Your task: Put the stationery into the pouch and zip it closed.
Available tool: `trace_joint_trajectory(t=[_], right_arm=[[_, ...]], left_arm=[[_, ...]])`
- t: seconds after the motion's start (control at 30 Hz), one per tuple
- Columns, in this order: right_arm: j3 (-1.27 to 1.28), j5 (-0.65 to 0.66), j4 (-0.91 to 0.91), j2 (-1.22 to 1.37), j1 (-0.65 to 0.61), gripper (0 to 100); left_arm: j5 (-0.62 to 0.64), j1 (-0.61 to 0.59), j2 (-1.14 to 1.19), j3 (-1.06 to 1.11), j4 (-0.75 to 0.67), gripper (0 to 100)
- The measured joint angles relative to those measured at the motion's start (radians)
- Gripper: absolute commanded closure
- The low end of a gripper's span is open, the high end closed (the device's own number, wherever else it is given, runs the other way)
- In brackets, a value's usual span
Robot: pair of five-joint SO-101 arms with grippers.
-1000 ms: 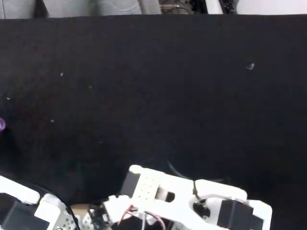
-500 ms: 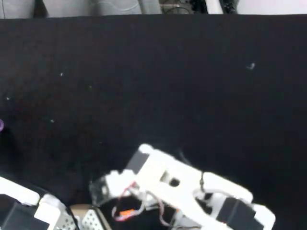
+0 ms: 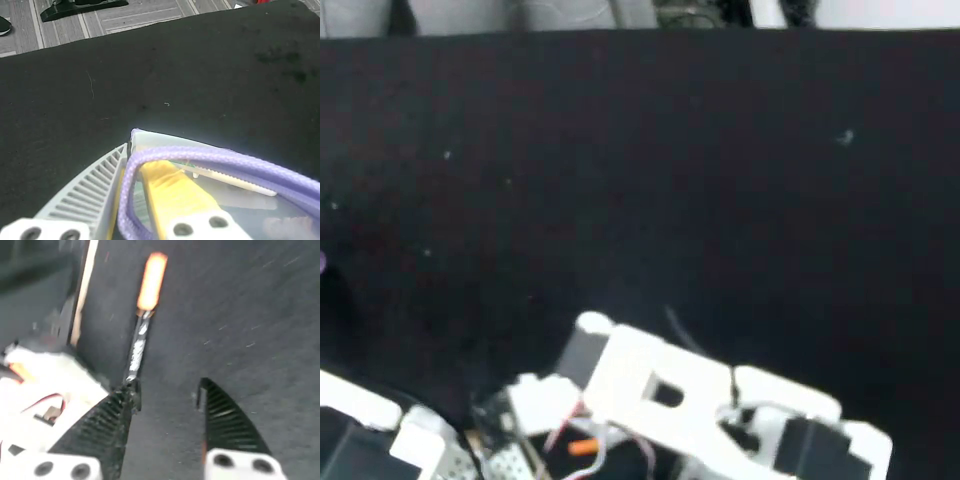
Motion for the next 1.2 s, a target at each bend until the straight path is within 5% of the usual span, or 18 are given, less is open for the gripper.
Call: trace_joint_trajectory(t=[0.2, 0.47, 0.63, 0.77, 1.2], right_arm=[[-0.029, -0.025, -0.041, 0.021, -0.011, 79.4], [-0.206, -0.028, -0.02, 0.399, -0.058, 79.6], [-0.313, -0.025, 0.058, 0.54, -0.091, 79.7], [-0.321, -0.028, 0.061, 0.545, -0.089, 79.7], [-0.11, 0.032, 0.051, 0.287, -0.037, 79.7]], left_arm=[[-0.075, -0.021, -0.002, 0.031, -0.003, 97], [-0.176, -0.028, -0.005, 0.071, -0.005, 97], [-0.201, -0.041, -0.003, 0.141, -0.126, 97], [-0.209, -0.052, 0.003, 0.247, -0.21, 97], [-0.176, -0.055, 0.021, 0.226, -0.167, 97]])
